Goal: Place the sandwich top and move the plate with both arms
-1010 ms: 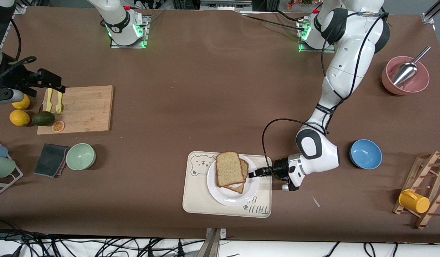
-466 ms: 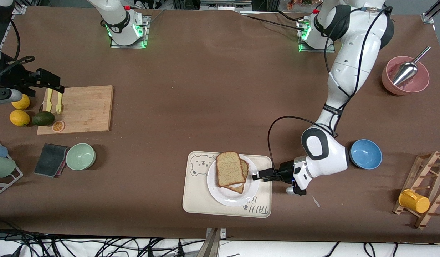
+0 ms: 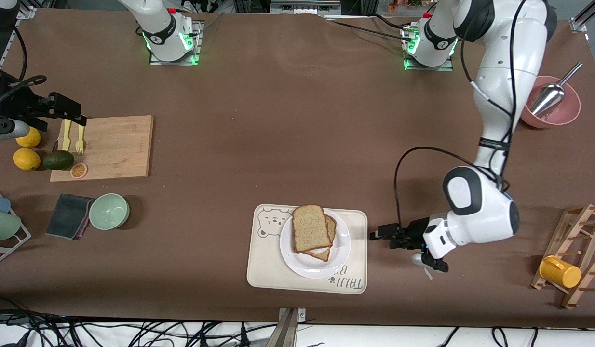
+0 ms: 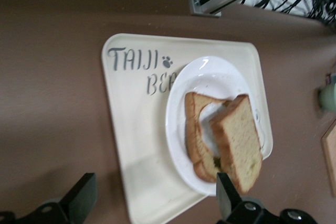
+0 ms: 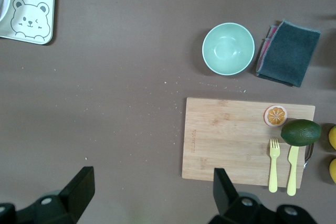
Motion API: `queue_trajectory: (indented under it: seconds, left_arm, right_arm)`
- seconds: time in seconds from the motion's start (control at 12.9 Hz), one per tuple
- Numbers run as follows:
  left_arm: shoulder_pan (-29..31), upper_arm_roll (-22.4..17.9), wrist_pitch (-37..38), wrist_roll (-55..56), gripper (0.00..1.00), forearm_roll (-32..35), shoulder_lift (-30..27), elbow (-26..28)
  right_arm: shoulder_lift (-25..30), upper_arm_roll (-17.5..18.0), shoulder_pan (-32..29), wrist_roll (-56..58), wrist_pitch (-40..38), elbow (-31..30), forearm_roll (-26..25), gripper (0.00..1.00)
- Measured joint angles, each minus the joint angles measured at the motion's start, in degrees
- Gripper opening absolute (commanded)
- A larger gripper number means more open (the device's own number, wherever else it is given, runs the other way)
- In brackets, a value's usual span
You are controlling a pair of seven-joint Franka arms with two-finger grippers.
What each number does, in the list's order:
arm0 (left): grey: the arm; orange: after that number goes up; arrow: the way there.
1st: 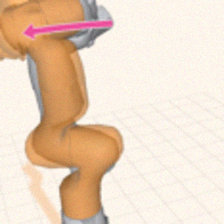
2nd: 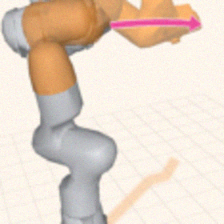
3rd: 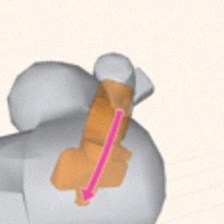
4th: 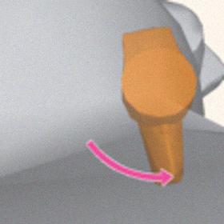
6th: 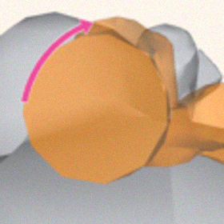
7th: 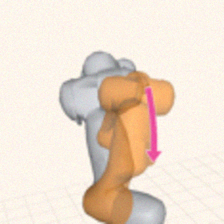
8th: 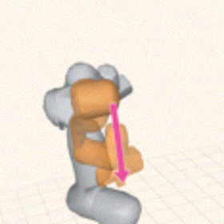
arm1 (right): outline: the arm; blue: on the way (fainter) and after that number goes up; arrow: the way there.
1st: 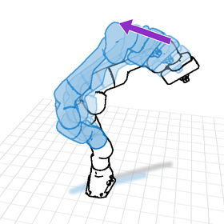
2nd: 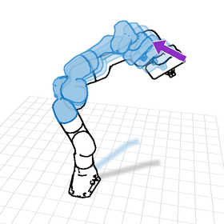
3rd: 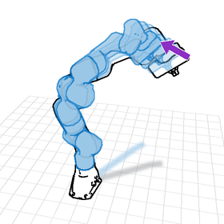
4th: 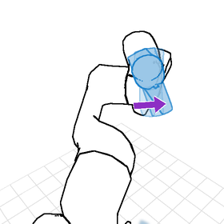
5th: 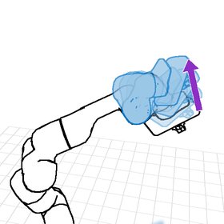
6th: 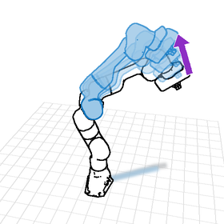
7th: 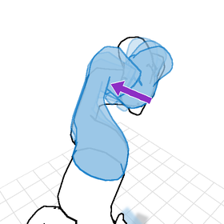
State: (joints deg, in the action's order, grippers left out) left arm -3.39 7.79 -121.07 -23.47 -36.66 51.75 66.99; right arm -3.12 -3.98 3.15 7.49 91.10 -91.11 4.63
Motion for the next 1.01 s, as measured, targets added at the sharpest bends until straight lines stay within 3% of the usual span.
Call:
queue_trajectory:
  seconds: [0.23, 0.54, 0.78, 1.01]
  left_arm:
    - [2.49, -1.06, 10.5, 0.25, 1.0, 13.53, -4.94, -0.07]
    - [3.19, -1.76, 23.06, 4.77, 1.0, 26.5, -12.61, -0.22]
    - [2.64, -1.76, 32.48, 10.31, 1.0, 30.12, -19.74, -0.27]
    - [2.66, -1.94, 37.34, 11.8, 1.0, 32.42, -25.58, -0.21]
  right_arm:
    - [0.01, 0.02, 0.0, 0.01, 0.2, 0.03, -0.07, 1.0]
    - [0.1, 0.05, 0.01, 0.09, 0.25, 0.1, -0.16, 1.0]
    - [0.23, 0.09, 0.01, 0.14, 0.24, 0.15, -0.22, 1.0]
    - [0.35, 0.11, 0.01, 0.19, 0.25, 0.17, -0.59, 1.0]
